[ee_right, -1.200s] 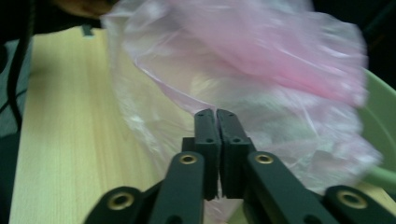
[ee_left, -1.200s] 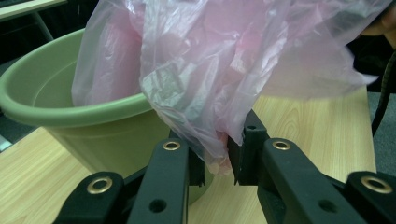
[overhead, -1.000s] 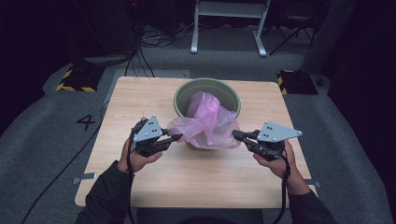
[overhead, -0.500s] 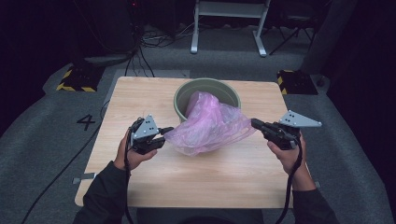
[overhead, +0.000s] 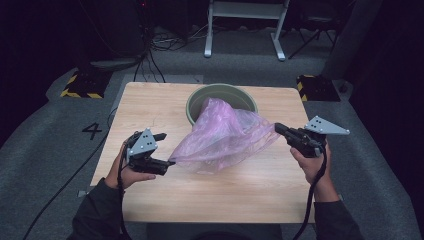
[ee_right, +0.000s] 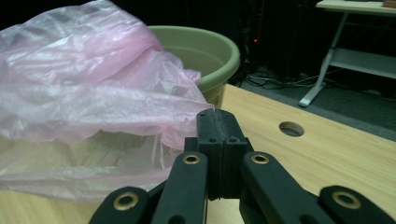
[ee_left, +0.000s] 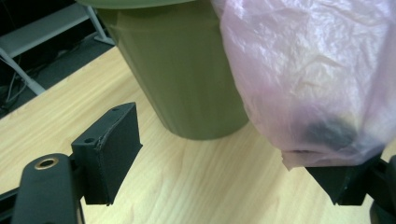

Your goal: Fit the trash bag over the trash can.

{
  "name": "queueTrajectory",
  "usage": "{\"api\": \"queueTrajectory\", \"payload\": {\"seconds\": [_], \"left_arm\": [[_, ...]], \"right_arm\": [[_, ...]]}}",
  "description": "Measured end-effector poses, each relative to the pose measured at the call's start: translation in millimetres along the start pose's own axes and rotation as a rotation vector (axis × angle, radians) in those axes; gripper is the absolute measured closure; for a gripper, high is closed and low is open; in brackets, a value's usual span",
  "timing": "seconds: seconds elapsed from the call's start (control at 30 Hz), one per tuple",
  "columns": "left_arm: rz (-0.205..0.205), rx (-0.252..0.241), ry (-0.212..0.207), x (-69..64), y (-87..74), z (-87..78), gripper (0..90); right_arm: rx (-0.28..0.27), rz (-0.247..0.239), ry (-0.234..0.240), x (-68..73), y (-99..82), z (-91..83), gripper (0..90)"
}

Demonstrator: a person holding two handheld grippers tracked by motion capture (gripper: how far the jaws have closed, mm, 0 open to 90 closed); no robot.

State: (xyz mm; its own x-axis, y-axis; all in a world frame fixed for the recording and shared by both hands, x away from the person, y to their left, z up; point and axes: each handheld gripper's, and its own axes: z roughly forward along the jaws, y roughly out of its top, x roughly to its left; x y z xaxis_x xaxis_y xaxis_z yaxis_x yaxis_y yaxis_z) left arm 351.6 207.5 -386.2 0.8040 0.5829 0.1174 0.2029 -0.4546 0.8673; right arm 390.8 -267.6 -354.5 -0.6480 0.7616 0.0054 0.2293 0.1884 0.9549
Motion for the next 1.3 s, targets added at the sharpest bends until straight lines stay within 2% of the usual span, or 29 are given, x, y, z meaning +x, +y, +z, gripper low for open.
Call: {"api": "queueTrajectory", "payload": {"seconds": [0.13, 0.2, 0.27, 0.37, 0.4, 0.47, 0.53, 0.7, 0.77, 0.83, 0.87, 0.93, 0.97, 1.0, 1.03, 1.1, 1.17, 1.23, 1.3], "left_arm": [[-0.012, 0.001, -0.002, -3.4, -4.9, -1.3, 16.9], [-0.012, -0.045, -0.043, -8.9, -1.2, -3.3, 17.3], [0.01, -0.079, -0.068, -18.4, 8.2, -3.7, 16.9], [0.056, -0.102, -0.096, -32.6, 25.4, -2.1, 16.7], [0.083, -0.113, -0.103, -41.2, 35.5, -0.9, 16.7], [0.094, -0.112, -0.106, -44.7, 40.0, -0.5, 16.7], [0.114, -0.119, -0.076, -53.7, 51.8, 0.6, 16.6], [0.127, -0.124, -0.048, -58.5, 65.6, 3.0, 16.8], [0.134, -0.126, -0.041, -57.1, 72.1, 4.3, 31.7], [0.131, -0.126, -0.021, -53.0, 77.8, 5.0, 33.2], [0.127, -0.141, -0.051, -45.9, 80.2, 4.5, 48.3], [0.116, -0.144, -0.06, -42.1, 80.2, 5.0, 52.1], [0.099, -0.139, -0.044, -38.7, 79.5, 6.0, 52.1], [0.082, -0.138, -0.045, -35.0, 77.5, 7.5, 57.0], [0.072, -0.129, -0.049, -31.2, 74.6, 9.0, 57.5], [0.033, -0.11, -0.03, -24.1, 67.4, 12.4, 53.0], [0.001, -0.106, -0.042, -17.7, 59.1, 12.6, 52.1], [-0.007, -0.104, -0.039, -16.0, 52.3, 10.8, 57.5], [-0.01, -0.107, -0.048, -17.3, 49.0, 7.6, 52.3]], "right_arm": [[-0.01, 0.01, -0.009, -1.7, 1.9, -1.2, 90.0], [-0.015, 0.009, 0.001, -1.4, 3.7, -0.7, 90.0], [-0.015, 0.001, 0.0, 1.0, 6.4, 1.1, 90.0], [-0.018, -0.021, 0.006, 6.6, 12.0, 4.4, 90.0], [-0.026, -0.04, 0.003, 10.6, 16.0, 6.1, 90.0], [-0.028, -0.051, 0.005, 13.7, 19.6, 7.7, 90.0], [-0.029, -0.063, 0.001, 15.8, 22.4, 9.1, 90.0], [-0.021, -0.079, -0.004, 18.3, 25.7, 11.3, 90.0], [-0.018, -0.084, -0.005, 18.2, 27.3, 12.2, 90.0], [-0.016, -0.087, -0.009, 16.8, 29.2, 13.1, 90.0], [-0.014, -0.084, -0.014, 14.3, 30.9, 15.0, 90.0], [-0.012, -0.083, -0.02, 13.0, 31.6, 16.1, 90.0], [-0.01, -0.08, -0.023, 11.6, 32.0, 17.5, 90.0], [-0.006, -0.08, -0.029, 10.4, 32.0, 18.9, 90.0], [0.001, -0.083, -0.034, 9.1, 31.9, 20.5, 90.0], [0.008, -0.072, -0.04, 5.7, 30.9, 22.9, 90.0], [0.019, -0.062, -0.043, 2.1, 29.1, 24.6, 90.0], [0.023, -0.054, -0.047, -1.4, 27.0, 25.0, 89.8], [0.028, -0.043, -0.046, -4.0, 25.4, 24.8, 89.8]]}}
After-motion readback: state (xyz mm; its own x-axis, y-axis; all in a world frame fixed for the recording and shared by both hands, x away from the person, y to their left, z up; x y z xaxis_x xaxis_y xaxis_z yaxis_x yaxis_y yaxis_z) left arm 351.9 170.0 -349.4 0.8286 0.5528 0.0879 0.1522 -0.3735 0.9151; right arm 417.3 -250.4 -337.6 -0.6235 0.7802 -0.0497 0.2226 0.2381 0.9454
